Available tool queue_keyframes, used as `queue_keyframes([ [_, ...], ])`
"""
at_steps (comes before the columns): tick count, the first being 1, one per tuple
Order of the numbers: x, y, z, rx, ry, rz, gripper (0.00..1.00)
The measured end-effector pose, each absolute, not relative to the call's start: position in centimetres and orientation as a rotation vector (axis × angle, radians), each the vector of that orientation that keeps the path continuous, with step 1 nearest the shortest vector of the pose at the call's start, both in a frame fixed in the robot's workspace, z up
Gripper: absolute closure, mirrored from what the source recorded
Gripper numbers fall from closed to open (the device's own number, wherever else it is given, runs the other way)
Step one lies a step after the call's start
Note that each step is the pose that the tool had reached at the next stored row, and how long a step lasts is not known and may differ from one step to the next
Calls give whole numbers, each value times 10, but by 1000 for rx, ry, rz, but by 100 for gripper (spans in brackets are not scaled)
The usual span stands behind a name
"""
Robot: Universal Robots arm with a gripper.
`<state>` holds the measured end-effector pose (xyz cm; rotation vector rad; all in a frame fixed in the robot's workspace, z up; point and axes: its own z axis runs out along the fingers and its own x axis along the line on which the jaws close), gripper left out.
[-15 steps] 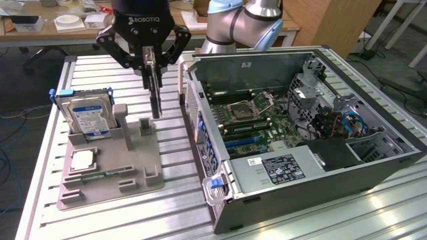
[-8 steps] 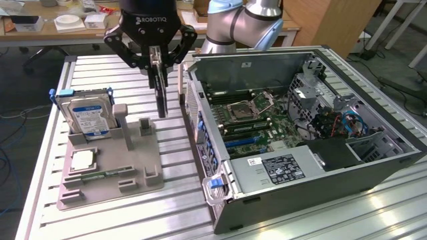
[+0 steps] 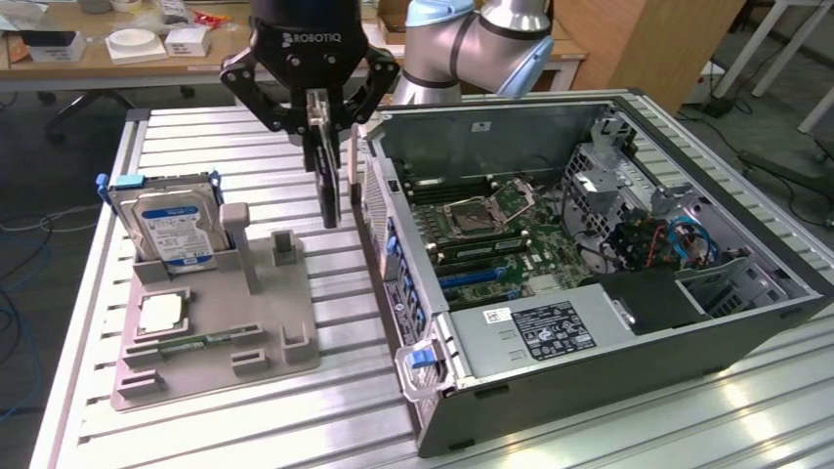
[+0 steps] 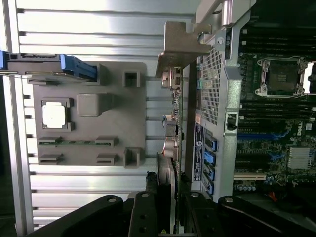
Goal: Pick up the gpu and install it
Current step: 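Pick up the gpu and move the gpu toward the slot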
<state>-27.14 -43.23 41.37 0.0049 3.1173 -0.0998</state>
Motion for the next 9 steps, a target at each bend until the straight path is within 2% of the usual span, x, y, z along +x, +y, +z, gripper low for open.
queue_keyframes([
  [9, -258, -432, 414, 5, 3117, -100, 73],
])
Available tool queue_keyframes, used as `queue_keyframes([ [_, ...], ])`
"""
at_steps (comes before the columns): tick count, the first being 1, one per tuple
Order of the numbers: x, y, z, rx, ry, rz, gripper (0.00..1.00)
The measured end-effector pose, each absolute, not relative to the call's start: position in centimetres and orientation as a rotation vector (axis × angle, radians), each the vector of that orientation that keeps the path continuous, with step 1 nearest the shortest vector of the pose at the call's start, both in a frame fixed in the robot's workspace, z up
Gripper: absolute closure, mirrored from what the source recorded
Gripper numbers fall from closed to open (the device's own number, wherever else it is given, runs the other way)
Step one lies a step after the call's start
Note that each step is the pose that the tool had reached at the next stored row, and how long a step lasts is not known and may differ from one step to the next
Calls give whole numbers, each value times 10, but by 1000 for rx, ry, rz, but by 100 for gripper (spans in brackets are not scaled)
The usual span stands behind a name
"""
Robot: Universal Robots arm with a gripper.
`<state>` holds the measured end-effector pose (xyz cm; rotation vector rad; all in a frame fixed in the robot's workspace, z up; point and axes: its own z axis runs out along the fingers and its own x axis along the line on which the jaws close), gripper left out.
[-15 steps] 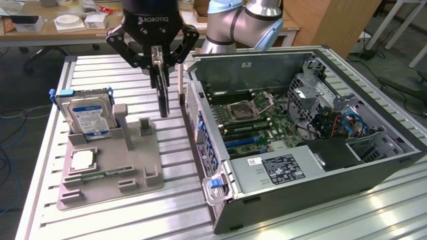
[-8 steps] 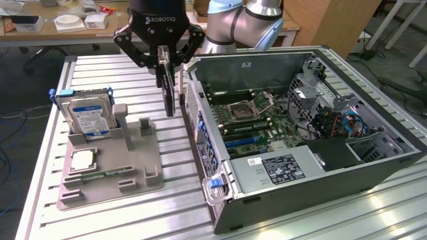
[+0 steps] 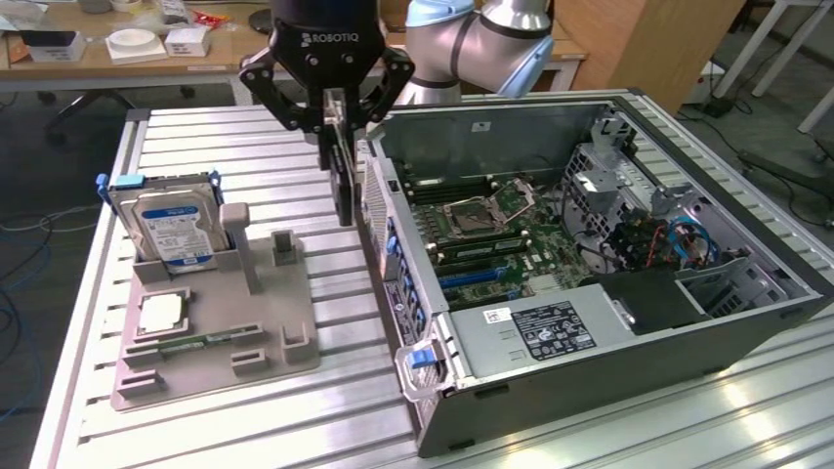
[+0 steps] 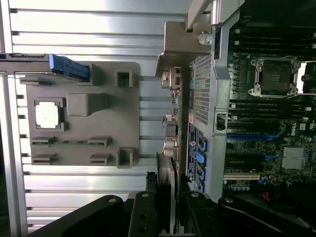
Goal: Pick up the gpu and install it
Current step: 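Pick up the gpu and move the gpu toward the slot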
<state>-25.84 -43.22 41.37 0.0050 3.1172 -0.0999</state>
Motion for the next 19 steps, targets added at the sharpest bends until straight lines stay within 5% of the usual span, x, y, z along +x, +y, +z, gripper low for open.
queue_keyframes([
  [19, -225, -432, 414, 5, 3117, -100, 73],
])
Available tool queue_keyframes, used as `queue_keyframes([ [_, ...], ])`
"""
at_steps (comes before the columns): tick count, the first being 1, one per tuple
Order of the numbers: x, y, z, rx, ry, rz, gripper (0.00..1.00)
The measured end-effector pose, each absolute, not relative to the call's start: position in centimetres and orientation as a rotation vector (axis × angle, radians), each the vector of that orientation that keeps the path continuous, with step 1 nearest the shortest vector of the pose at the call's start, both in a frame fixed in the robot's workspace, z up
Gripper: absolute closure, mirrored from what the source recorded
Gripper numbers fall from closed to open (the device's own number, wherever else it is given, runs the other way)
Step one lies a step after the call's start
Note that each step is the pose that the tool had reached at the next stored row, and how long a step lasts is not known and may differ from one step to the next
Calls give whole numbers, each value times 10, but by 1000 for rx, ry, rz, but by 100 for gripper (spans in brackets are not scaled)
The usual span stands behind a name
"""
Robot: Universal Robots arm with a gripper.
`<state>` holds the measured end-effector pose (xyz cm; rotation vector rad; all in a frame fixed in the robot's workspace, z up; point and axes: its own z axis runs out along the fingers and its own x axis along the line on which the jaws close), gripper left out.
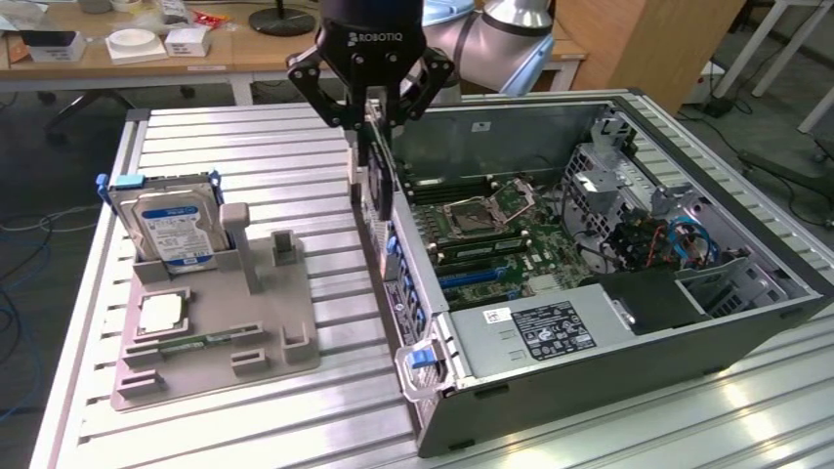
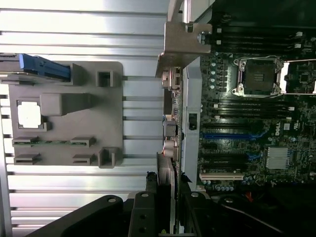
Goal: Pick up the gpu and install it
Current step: 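Pick up the gpu and move the gpu toward the slot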
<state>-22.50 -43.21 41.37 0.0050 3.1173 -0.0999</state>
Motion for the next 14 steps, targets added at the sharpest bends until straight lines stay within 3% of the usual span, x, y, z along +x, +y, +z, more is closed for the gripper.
queue_keyframes([
  [14, -199, -432, 414, 5, 3117, -100, 73],
])
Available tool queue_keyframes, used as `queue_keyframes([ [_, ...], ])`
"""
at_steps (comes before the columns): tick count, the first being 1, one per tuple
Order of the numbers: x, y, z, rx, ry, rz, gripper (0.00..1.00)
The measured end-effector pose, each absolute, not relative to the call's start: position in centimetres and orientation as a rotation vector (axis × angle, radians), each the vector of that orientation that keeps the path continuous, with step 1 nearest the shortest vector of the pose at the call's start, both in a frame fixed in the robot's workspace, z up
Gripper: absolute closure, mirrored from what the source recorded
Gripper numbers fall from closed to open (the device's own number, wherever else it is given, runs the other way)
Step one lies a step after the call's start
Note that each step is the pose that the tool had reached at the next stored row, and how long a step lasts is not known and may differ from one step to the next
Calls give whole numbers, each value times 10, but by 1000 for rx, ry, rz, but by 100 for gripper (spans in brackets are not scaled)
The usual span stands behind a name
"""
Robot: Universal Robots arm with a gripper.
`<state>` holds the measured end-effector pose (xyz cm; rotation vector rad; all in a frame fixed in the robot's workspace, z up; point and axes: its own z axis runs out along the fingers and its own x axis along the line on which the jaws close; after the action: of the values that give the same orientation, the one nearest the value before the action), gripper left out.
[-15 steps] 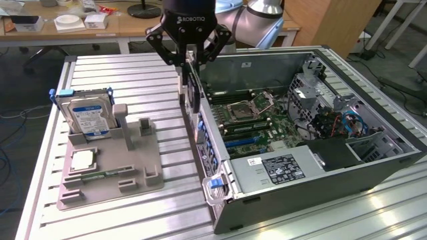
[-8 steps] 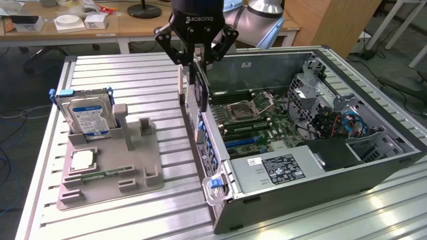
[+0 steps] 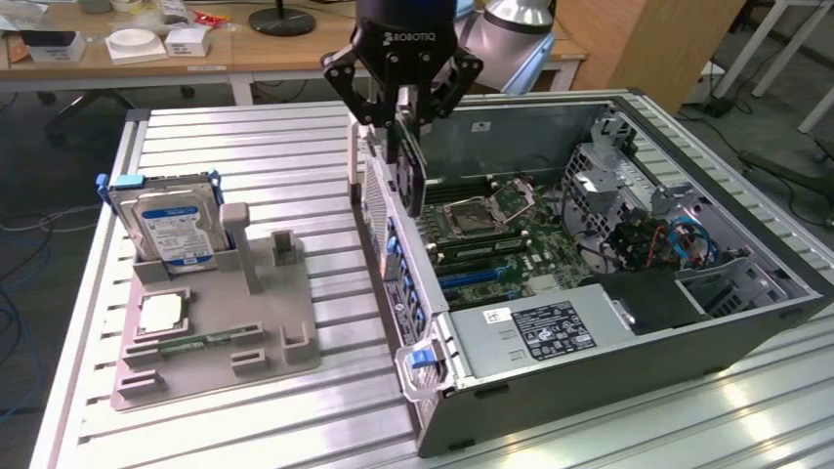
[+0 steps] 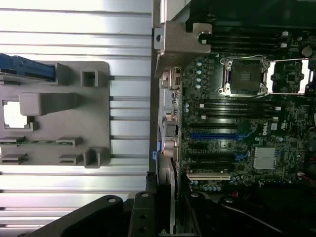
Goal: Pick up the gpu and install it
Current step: 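Pick up the gpu and move the gpu toward the slot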
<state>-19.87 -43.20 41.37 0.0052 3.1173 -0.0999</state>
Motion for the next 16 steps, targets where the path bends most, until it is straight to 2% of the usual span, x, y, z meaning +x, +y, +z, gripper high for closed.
queue_keyframes([
  [16, -171, -432, 414, 5, 3117, -100, 73],
])
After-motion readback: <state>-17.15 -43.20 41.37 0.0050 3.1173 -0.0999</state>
